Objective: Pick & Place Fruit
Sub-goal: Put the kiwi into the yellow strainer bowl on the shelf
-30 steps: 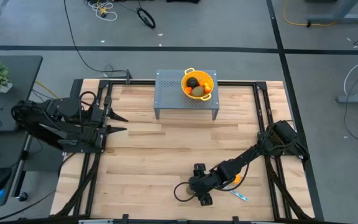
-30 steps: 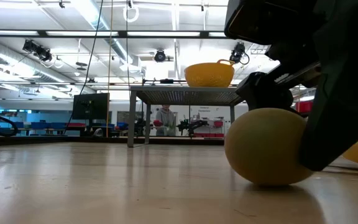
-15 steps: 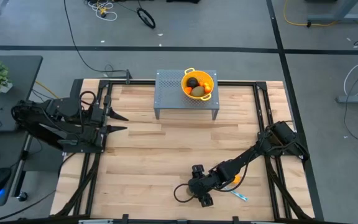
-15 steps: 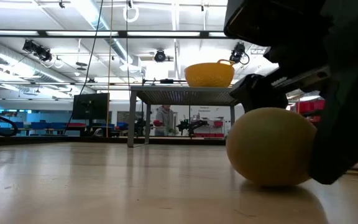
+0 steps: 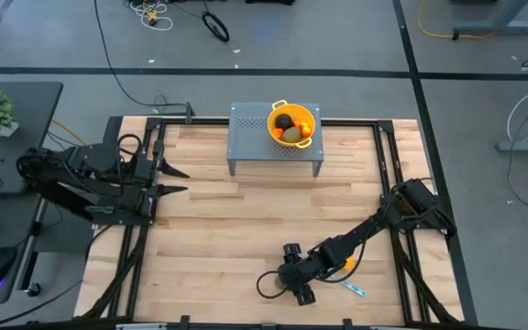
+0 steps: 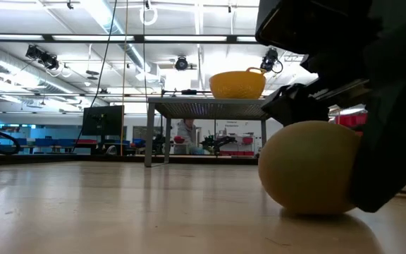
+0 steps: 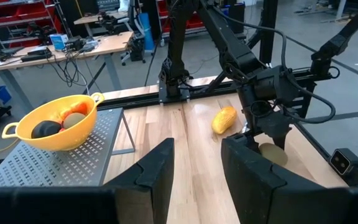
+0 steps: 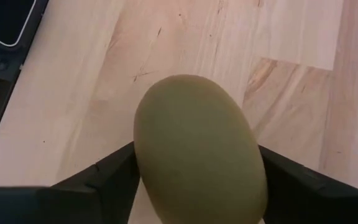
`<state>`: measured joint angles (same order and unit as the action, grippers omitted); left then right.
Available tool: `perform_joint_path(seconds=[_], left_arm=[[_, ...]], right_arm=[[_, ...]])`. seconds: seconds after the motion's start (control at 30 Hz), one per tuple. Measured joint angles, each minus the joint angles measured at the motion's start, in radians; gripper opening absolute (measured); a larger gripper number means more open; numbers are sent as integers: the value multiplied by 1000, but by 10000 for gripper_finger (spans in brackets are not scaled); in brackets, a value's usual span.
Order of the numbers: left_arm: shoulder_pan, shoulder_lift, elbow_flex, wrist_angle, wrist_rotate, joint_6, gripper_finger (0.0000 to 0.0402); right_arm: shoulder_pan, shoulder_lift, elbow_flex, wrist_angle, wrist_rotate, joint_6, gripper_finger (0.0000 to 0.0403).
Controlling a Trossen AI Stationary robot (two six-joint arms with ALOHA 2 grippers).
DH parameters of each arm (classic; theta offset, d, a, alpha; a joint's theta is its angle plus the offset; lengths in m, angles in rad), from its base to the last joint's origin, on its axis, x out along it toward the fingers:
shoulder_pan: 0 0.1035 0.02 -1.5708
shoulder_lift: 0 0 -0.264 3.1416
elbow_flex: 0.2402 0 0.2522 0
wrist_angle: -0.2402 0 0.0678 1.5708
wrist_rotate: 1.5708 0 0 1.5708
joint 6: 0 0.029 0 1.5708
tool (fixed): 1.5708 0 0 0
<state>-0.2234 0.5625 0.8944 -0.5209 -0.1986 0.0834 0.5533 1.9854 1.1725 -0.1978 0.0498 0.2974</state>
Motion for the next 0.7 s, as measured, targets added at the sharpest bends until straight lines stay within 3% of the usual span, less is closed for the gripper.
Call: perform_joint_path(seconds=[0.17, 0.7], left_arm=[[0, 0, 0, 0, 0, 0, 141], [0, 0, 0, 0, 0, 0, 141]], right_arm=[[0, 0, 0, 0, 0, 0, 248], [-4, -2, 0, 1, 0, 35, 251]])
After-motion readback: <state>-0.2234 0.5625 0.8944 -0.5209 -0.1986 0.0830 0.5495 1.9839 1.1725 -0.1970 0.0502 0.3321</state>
